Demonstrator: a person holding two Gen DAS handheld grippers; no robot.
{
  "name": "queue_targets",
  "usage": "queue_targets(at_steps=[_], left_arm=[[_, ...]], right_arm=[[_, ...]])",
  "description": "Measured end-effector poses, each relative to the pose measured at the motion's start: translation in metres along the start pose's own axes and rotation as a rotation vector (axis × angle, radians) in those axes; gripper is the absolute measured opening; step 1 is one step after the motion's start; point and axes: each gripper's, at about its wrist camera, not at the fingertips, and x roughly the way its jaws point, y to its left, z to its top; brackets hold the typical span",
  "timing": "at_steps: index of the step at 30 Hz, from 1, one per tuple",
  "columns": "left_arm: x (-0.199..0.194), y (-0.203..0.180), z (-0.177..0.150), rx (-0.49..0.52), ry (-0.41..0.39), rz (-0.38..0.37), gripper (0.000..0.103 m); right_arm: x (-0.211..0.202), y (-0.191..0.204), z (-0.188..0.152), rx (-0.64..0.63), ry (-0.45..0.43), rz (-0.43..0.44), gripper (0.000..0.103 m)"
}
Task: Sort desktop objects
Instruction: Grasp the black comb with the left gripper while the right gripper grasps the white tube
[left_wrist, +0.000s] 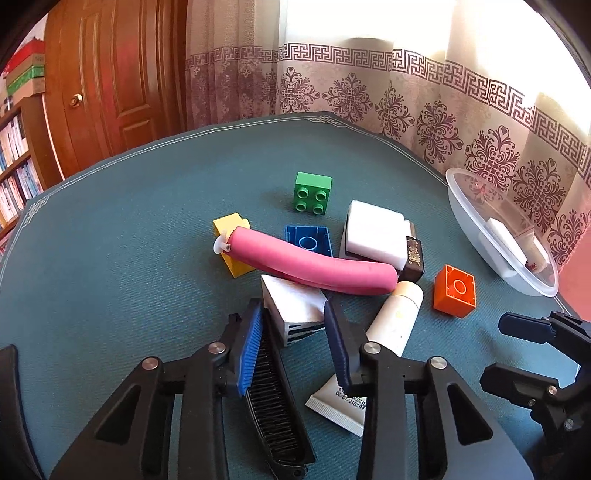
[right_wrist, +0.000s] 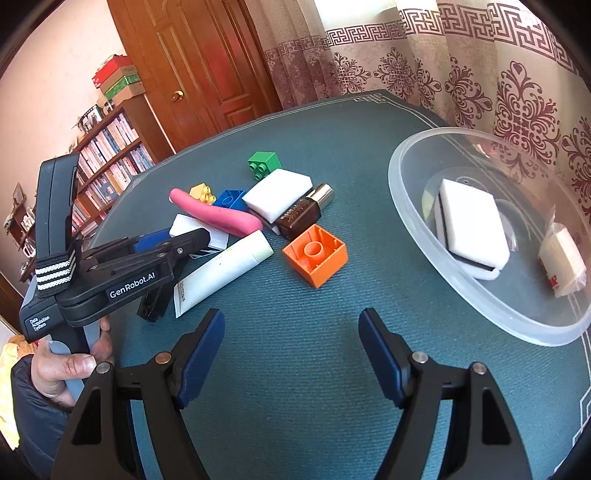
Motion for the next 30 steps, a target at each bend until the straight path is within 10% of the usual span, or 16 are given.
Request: queue_targets(at_steps=[12, 20, 30], left_arm=[[-0.014, 0.008, -0.017, -0.039, -0.003, 0.051, 0.036], [-0.021, 0.008, -0.024, -0.048, 0.009, 0.157, 0.063], [-0.025, 0.043, -0.044, -0.320, 0.059, 0.105, 0.069]], right_arm=[[0.001, 0.003, -0.001, -0.003, 0.012, 0.012, 0.079], [0.003, 0.005, -0.001, -0.009, 0.019, 0.022, 0.079], [0.010, 0.013, 0.001, -0.015, 0.034, 0.045, 0.079]])
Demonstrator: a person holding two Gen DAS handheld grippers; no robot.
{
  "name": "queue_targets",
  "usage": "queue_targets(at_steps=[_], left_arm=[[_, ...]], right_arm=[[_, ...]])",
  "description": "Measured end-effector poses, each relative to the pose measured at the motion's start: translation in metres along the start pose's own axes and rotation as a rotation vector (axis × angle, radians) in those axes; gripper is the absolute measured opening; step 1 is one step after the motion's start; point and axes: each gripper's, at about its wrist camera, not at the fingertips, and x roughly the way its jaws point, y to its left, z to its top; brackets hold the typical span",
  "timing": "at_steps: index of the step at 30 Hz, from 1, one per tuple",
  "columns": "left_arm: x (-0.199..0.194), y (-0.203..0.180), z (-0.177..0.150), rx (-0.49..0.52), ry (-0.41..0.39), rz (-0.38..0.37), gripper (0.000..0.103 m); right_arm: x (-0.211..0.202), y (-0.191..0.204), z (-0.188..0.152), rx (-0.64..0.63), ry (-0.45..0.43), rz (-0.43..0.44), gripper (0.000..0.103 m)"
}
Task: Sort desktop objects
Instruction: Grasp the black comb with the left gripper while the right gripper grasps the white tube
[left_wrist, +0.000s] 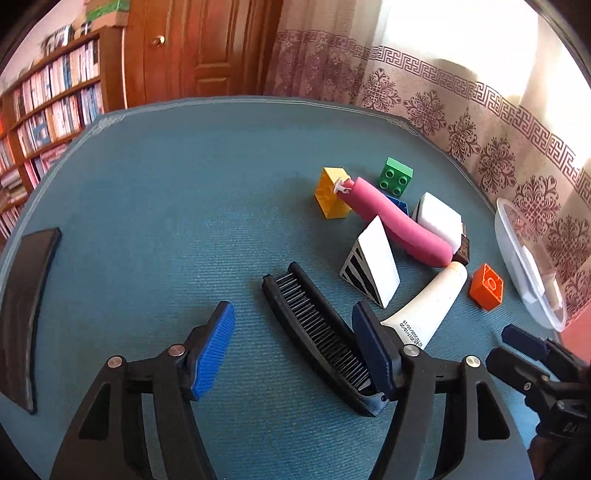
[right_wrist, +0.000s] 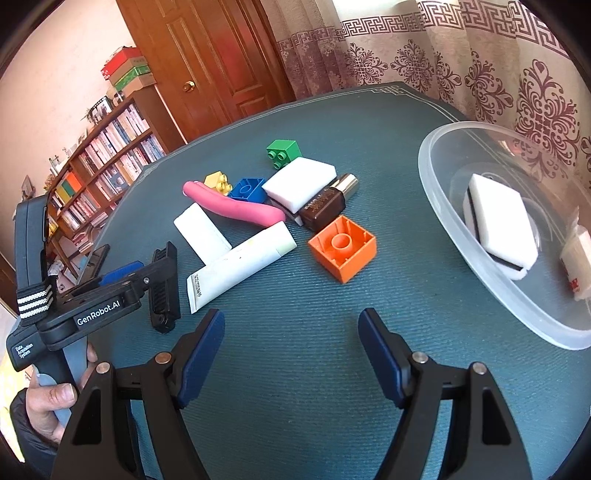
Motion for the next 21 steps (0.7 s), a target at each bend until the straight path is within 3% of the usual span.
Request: queue_targets(at_steps=[4, 9, 13, 16, 21], left_arm=[[0.003, -0.002, -0.001, -0.032, 0.004, 0.008, 0.069], [0.006, -0.016, -0.003, 0.040, -0.009, 0.080, 0.069], [0.007, -0.022, -0.006, 0.070, -0.019, 0.049, 0.049], [0.007, -0.022, -0.006, 0.075, -0.023, 0.041, 0.048], [0.008, -0.019, -0.005, 0.067, -0.026, 0.028, 0.048]], right_arm=[[0.001, 0.004, 0.001, -0.010, 0.001, 0.008, 0.079], [0.004, 0.004, 0.002, 0.006, 0.021, 0.045, 0.079], [0.010, 0.007, 0.007, 0.030, 0.049, 0.101, 0.079], [0.018, 0.010, 0.010, 0.054, 0.070, 0.135, 0.079], [0.032, 0.015, 0.020, 0.053, 0.069, 0.109, 0.079]])
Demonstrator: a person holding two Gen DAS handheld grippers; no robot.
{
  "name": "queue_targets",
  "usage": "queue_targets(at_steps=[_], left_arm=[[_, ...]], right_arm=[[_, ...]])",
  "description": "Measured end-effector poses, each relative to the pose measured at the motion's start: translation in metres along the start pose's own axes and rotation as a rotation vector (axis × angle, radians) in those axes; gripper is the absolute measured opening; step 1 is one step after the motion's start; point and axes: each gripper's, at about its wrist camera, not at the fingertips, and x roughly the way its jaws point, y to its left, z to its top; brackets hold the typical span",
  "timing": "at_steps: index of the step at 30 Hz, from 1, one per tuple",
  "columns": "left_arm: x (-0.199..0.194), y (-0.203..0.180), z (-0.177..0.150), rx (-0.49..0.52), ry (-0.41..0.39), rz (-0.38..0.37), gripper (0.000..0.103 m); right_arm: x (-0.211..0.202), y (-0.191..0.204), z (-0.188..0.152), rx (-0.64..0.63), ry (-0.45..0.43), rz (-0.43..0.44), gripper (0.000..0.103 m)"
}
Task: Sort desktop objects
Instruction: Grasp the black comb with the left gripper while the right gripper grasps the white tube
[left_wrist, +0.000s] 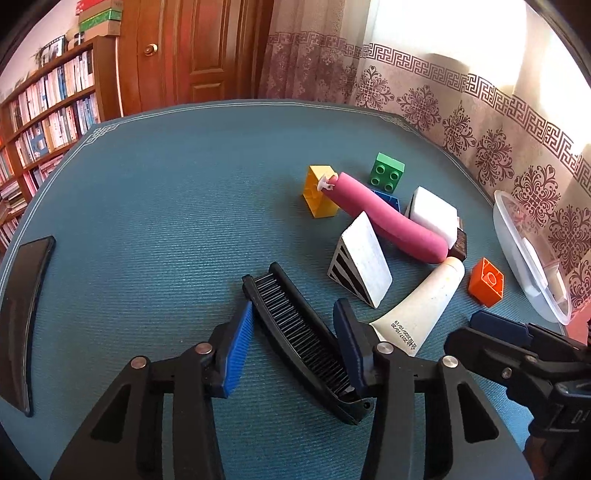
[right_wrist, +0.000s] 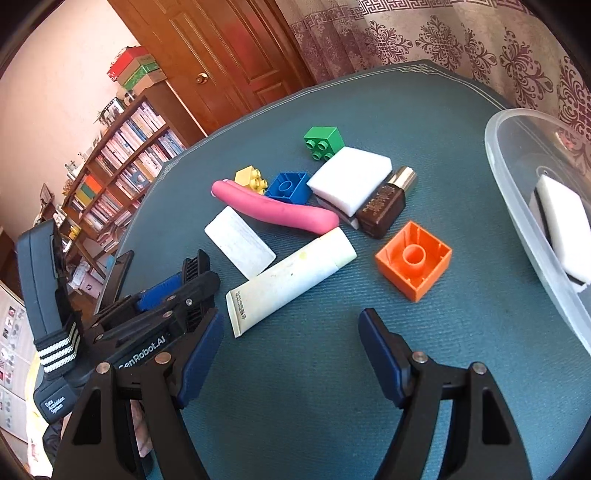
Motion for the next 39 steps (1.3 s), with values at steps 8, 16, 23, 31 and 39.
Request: queue_targets(at_steps=[8, 16, 23, 31, 39], left_arm=[[-0.002, 0.001, 0.000, 0.013, -0.006, 0.000, 0.048], [-0.004, 0.003, 0.000, 0.019, -0.005, -0.002, 0.050], [-0.004, 0.001, 0.000, 0.027, -0.010, 0.008, 0.050], [-0.005, -0.001, -0.001, 0.027, -0.020, 0.014, 0.048], [-0.008, -0.002, -0.001, 0.018, -0.021, -0.004, 0.039]], right_arm=[[0.014, 0.008, 0.018, 0.007, -0.019, -0.050, 0.079], [0.024, 0.020, 0.021, -0.112, -0.032, -0.152, 0.069], [0.021, 0.016, 0.020, -0.180, -0.033, -0.207, 0.043], [0.016, 0.010, 0.017, -0.169, -0.036, -0.183, 0.031], [0.004, 0.006, 0.005, -0.163, -0.029, -0.151, 0.029]])
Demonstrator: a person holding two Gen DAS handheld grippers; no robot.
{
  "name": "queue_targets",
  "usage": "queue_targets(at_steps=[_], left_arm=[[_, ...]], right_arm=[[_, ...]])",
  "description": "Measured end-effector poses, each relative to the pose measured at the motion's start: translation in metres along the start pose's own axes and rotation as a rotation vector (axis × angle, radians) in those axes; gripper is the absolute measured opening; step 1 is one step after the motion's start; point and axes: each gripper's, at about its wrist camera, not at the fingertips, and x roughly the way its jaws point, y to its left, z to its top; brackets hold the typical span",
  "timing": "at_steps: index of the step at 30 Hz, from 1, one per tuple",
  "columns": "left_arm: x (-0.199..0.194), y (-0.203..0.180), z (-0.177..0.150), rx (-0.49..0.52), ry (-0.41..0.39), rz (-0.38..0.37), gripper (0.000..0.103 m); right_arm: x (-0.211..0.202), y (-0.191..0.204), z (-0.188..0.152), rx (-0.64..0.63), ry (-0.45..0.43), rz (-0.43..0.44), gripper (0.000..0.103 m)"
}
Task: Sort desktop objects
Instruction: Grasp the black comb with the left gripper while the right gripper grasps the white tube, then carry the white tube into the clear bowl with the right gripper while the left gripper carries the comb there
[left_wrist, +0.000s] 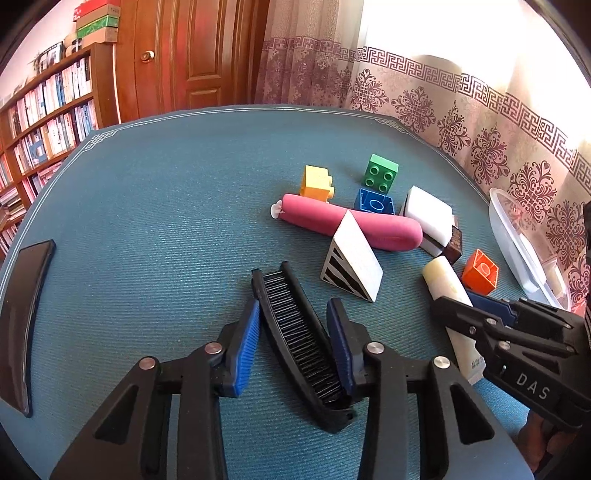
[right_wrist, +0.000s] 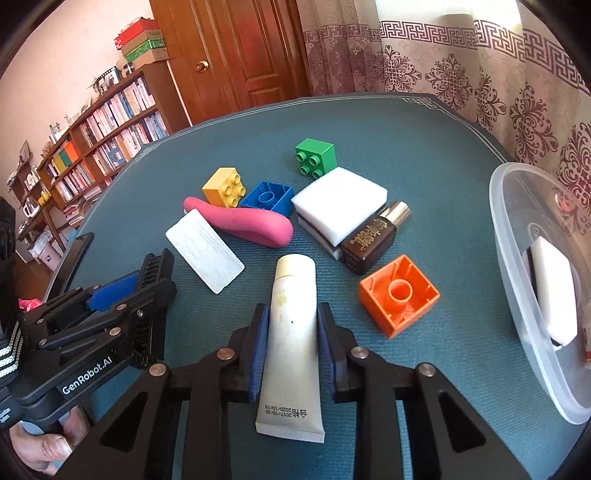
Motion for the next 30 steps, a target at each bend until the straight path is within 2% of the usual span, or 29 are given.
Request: queue_targets(at_steps=[3, 16, 30], left_arm=[[-0.002, -0.002, -0.001, 0.000, 0.003, -0.006, 0.035], [-0.016, -0.004, -0.009, -0.015, 0.004, 0.002, 0.030], [-0.033, -0.022, -0.006, -0.002, -0.024, -0.006, 0.029]], right_arm=[[-0.004, -0.001, -0.004, 0.003, 0.001, 0.012, 0.029], [-0.027, -0.001, -0.008, 0.016, -0.043, 0.058, 0.029], [-0.050, -0.014, -0.010, 0.049, -0.096, 0.064, 0.029]])
